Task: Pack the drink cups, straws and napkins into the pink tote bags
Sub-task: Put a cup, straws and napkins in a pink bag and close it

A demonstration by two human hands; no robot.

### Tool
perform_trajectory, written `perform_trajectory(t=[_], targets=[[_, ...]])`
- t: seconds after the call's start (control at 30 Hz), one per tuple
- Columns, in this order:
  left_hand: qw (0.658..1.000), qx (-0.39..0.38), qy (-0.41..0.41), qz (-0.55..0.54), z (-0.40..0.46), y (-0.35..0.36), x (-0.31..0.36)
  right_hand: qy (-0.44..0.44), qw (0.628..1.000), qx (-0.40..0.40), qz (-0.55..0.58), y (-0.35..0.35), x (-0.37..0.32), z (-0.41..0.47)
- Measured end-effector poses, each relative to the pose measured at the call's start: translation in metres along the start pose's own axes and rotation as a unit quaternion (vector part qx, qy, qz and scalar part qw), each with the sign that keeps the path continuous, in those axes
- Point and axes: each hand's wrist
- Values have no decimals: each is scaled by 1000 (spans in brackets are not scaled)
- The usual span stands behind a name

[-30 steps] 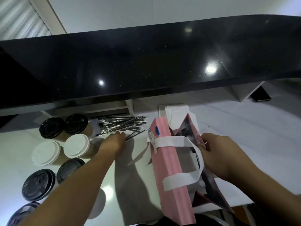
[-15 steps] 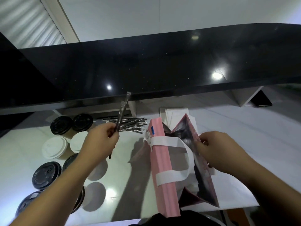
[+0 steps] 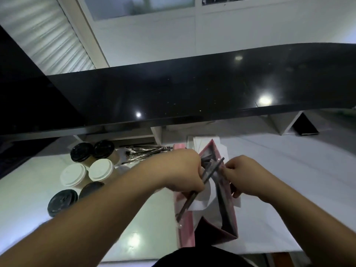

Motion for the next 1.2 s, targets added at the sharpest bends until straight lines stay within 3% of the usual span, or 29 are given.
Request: perform_trajectory(t=[0.33,0.5,0.8,1.03,1.2], targets=[[997,-54,-60,5,18,-16,0,8,1000,-12,1,-4,-5,1],[997,-36,-68,20,36,-15,26,3,999,-15,29,-4,-6,3],[986,-55,-70,-142,59,16,39,-3,998,-9,61,-10,-3,0],[982,13,-42,-182,48,11,17,-9,999,-10,43,-10,0,0],[953,154,6,-261,14,11,-19,-44,995,16,-92,-7,-1,3]])
Point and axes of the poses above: each hand's wrist, its own z-axis towards the middle knuckle, its own y-axis out of the palm, x = y × z, and after that the axes turned 12 degrees about -y, right-handed
